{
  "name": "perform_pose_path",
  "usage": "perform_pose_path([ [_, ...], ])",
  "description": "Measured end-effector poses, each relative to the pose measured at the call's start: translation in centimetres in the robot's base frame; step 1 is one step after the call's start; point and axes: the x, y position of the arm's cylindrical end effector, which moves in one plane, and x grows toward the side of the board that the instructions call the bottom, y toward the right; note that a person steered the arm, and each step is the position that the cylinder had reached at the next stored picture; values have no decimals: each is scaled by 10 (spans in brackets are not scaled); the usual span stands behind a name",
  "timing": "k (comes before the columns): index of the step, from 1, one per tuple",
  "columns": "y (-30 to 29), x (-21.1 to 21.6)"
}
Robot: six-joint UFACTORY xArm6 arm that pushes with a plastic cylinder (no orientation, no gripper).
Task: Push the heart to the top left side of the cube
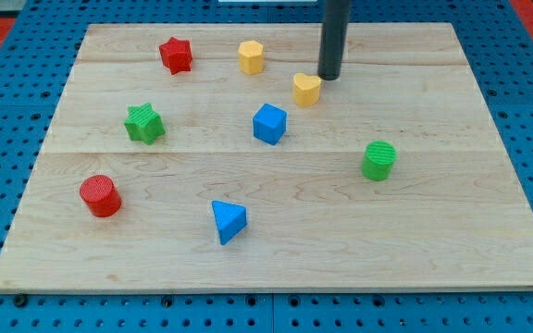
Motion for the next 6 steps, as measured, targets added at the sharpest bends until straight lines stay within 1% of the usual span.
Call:
perform_pose_path([
  [1, 23, 33],
  [2, -6, 38],
  [3, -88, 32],
  [5, -119, 36],
  [6, -158, 37],
])
